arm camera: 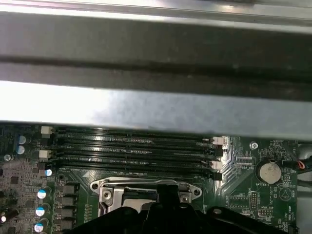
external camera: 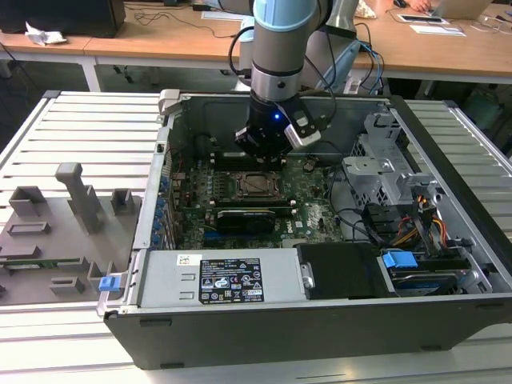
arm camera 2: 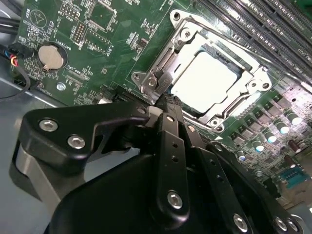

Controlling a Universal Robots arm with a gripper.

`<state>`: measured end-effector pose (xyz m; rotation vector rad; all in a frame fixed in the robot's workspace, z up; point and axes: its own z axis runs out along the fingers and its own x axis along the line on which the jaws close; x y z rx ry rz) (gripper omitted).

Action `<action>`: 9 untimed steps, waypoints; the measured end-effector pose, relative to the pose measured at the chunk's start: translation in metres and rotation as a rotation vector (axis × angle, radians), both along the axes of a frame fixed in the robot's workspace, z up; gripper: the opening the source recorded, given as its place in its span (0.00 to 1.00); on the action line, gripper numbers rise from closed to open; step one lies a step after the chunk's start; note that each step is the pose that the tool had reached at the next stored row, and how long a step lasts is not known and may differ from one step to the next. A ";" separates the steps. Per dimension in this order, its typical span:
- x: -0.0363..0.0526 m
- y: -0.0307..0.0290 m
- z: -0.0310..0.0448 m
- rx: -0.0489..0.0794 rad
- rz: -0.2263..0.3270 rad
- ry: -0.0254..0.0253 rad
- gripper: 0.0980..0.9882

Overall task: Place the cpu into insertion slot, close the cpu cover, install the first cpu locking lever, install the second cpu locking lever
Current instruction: 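Install the second cpu locking lever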

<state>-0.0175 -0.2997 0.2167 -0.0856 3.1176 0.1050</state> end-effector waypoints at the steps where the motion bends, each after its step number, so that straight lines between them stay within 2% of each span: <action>1: 0.0000 -0.0014 0.0000 0.000 0.000 0.0000 0.01; 3: 0.0000 -0.0040 0.0000 0.000 0.000 0.0000 0.01; 7: 0.0000 -0.0052 0.0008 0.000 0.000 0.0001 0.01; 8: 0.0000 -0.0051 0.0027 0.000 0.000 0.0001 0.01; 9: 0.0000 -0.0051 0.0087 0.000 0.000 0.0000 0.01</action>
